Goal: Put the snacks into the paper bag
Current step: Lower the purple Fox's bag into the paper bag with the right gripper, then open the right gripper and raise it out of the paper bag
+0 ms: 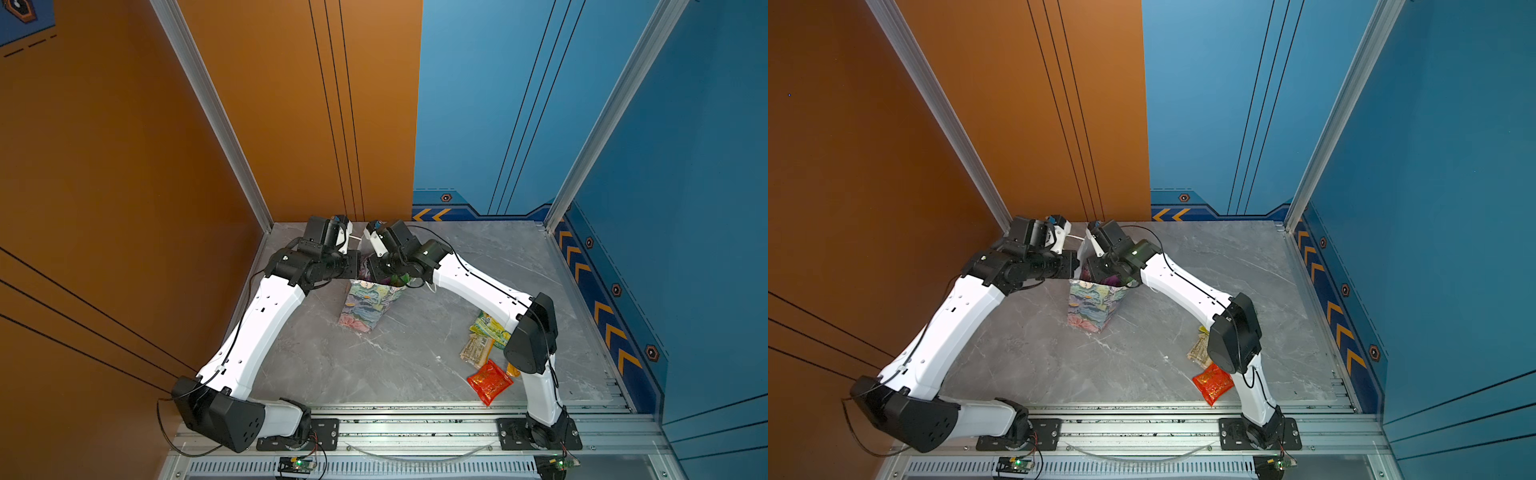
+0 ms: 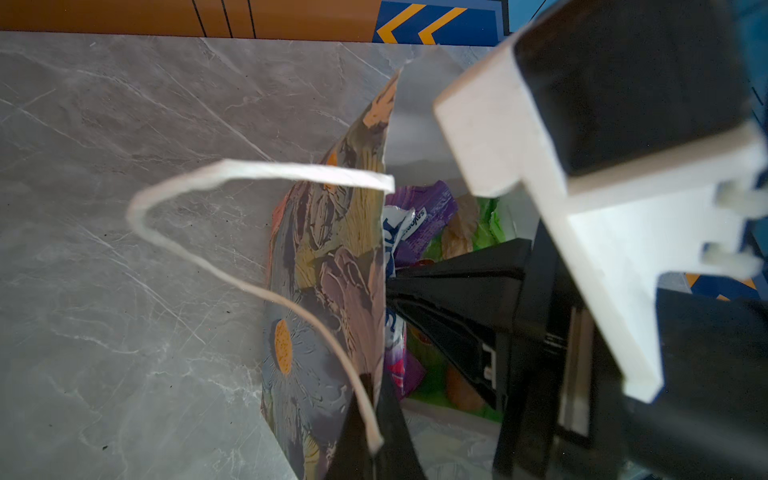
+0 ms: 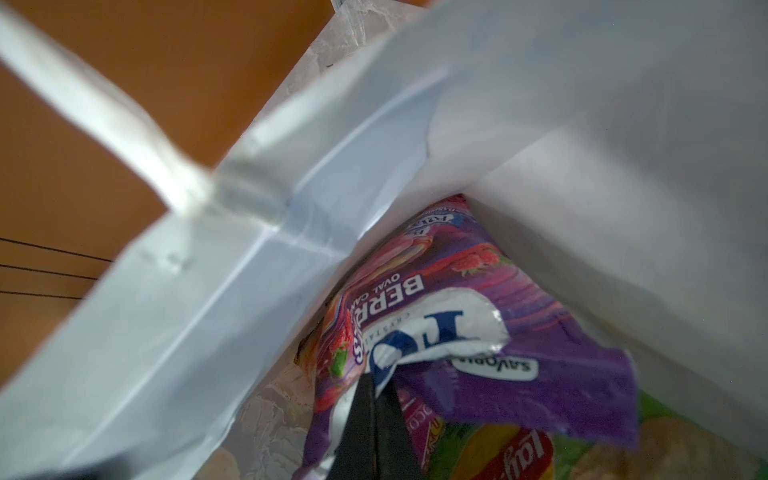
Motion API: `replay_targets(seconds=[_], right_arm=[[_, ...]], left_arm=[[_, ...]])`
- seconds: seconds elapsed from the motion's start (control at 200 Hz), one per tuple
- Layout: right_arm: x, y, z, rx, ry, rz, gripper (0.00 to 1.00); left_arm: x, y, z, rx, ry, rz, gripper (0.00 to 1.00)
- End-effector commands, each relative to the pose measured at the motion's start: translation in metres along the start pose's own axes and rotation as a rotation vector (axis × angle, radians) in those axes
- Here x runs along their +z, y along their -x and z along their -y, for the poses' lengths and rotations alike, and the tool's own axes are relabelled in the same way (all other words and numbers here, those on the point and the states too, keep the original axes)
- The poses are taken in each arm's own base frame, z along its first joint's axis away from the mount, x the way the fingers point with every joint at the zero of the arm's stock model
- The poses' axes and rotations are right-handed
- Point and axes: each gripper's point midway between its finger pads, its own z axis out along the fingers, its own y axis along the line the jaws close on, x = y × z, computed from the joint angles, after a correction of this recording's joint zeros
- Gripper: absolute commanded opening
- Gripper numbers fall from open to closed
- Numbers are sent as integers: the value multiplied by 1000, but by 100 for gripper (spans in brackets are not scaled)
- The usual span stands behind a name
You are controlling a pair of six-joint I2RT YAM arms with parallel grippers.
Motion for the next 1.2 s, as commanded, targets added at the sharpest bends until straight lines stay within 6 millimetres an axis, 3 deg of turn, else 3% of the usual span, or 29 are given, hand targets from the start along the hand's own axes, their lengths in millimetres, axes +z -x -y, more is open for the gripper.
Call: replay_targets(seconds=[0.0, 0.3, 0.576, 0.776, 0.801, 0.896, 1.196], right_arm=[[22, -7, 16, 31, -32, -21, 0], [26, -7, 13, 50, -20, -42, 3], [11, 3, 8, 48, -14, -15, 22], [-6, 6, 4, 10, -76, 3, 45], [-23, 16, 0, 2, -80, 36, 48], [-39, 21, 2, -7, -121, 62, 56], [-91, 37, 0, 12, -141, 132, 60]], left_arm=[[-13, 12, 6, 27, -17, 62, 4], [-13, 11, 6, 27, -16, 63, 4], [-13, 12, 6, 27, -15, 65, 4], [-13, 12, 5, 28, -15, 62, 3], [-13, 12, 5, 27, -15, 62, 4], [-13, 12, 5, 26, -15, 63, 4], [-13, 12, 4, 27, -7, 67, 3]])
